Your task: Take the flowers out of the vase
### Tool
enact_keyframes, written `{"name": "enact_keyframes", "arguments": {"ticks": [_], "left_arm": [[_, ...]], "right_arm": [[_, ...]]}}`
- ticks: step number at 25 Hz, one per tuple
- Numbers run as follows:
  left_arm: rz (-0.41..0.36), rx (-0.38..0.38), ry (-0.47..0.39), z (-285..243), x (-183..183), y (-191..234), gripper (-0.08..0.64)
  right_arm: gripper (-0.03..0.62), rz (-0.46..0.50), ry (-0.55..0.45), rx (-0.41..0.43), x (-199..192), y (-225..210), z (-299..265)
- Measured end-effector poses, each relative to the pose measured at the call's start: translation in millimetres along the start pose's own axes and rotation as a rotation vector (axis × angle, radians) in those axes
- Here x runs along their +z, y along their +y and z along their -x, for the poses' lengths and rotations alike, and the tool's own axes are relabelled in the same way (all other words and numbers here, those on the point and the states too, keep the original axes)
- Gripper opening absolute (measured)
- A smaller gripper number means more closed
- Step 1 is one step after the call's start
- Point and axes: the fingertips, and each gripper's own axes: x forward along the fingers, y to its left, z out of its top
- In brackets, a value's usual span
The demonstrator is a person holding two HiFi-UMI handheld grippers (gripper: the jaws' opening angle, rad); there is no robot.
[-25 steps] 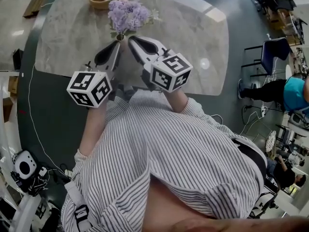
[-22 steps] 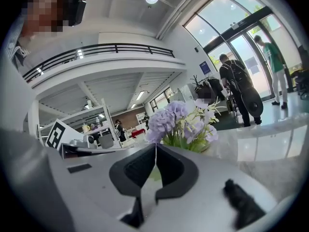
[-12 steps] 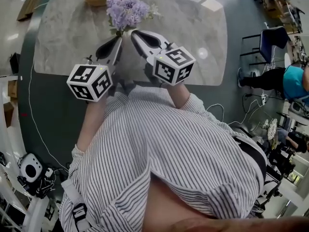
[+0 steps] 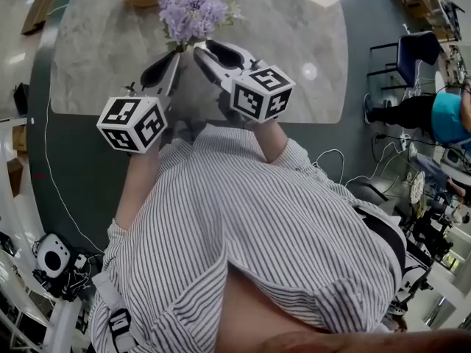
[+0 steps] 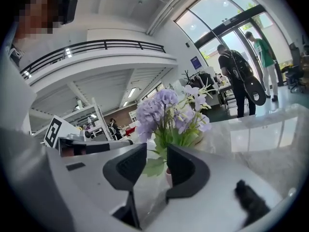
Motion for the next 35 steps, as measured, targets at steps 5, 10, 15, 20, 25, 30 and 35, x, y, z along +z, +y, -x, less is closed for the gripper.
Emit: {"name": "enact_keyframes", "arguments": {"ticks": [5,10,15,20,25,30,35], "left_arm": [[0.000,-0.003,0.014,-0.3,-0.3,4.0,0.009],[0.014,0.000,0.024,-4.0,-4.2,8.5,0.009],[0.027,0.006,0.043,-8.2,-9.8,17.7,0.009],[0.031,0.016,0.047,-10.7,-8.8,24.2,0.008],[0.036,0.032,0.042,-12.4,-9.9,29.8,0.009],[0.038,0.037,0.043,-16.7,-8.4,37.1,0.009],[0.041,0.044,0.048,-19.5,-6.5,44.2,0.009]], "right_arm": [[0.176,-0.015,0.002,-0.042,-0.4,-7.7,-3.5],[0.195,-0.038,0.009,-0.035,-3.7,-11.7,-4.9],[0.195,-0.048,0.035,-0.035,-8.3,-15.0,-12.1],[0.200,-0.062,0.051,-0.030,-9.8,-19.5,-19.7],[0.241,-0.100,0.066,0.001,-16.9,-24.8,-27.2],[0.262,-0.130,0.068,0.014,-22.8,-33.8,-36.7],[0.268,-0.165,0.050,0.066,-21.7,-36.1,-45.9]]}}
